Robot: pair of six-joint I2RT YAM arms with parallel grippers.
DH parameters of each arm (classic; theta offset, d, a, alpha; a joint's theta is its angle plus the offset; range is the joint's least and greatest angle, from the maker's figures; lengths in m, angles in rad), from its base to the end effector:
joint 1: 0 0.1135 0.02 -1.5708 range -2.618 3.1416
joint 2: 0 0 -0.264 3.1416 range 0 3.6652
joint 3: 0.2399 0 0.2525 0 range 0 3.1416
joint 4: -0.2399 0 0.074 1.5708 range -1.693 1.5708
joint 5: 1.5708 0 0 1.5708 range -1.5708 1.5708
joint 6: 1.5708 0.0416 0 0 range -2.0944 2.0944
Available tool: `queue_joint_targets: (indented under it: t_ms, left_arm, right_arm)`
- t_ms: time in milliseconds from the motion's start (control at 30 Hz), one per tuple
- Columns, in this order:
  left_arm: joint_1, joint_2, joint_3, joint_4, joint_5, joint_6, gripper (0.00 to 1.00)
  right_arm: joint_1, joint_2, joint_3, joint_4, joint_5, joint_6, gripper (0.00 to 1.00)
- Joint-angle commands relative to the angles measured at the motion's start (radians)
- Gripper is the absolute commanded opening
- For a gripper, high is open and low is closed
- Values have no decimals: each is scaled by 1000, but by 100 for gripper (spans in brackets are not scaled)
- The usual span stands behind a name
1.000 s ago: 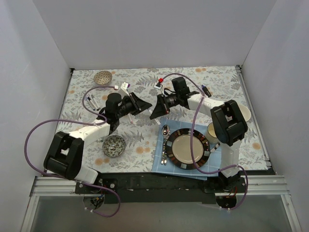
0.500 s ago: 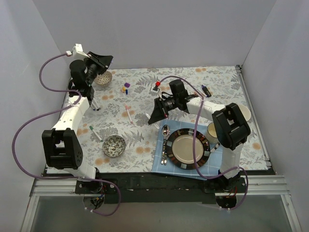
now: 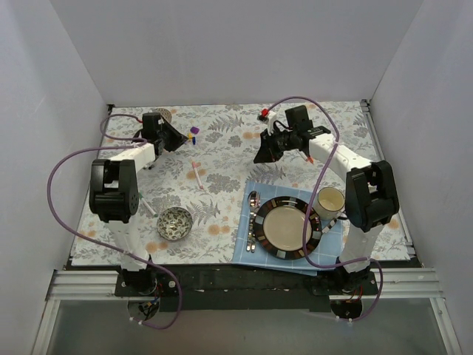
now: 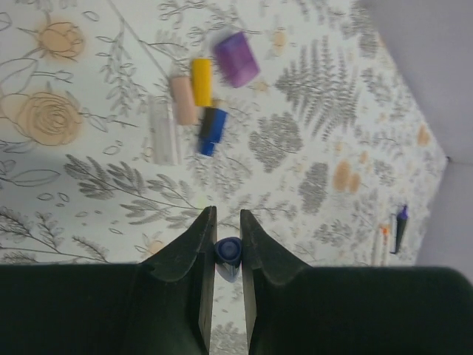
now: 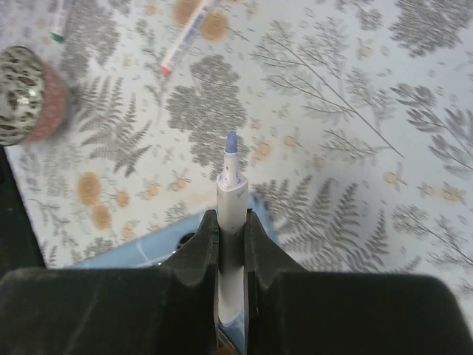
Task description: Open the pen caps
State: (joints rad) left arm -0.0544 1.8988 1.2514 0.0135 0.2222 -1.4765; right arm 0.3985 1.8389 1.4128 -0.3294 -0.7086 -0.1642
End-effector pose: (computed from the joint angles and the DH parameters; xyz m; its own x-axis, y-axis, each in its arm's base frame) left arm 0.4281 -0.0325 0.1955 -0.2850 -0.9570 0.0541 -0.5671 0.1229 -0.8144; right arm 0.3719 0.1860 0.2489 -0.5039 -0.3468 -0.7911 -0.8247 0.4655 0.3212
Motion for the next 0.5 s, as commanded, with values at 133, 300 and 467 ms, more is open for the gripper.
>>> queue_joint_targets:
  t_ms: [133, 300, 467]
  left_arm:
    - [5, 144, 160, -156, -158, 64, 7]
    - [5, 193, 209, -188, -195, 82, 17]
    - [5, 223, 246, -214, -210, 99, 36]
  right_arm:
    - [-92, 17, 38, -60, 141, -101, 1]
    - [-107, 25, 38, -60, 144, -106, 1]
    - [-116, 37, 46, -63, 172, -118, 1]
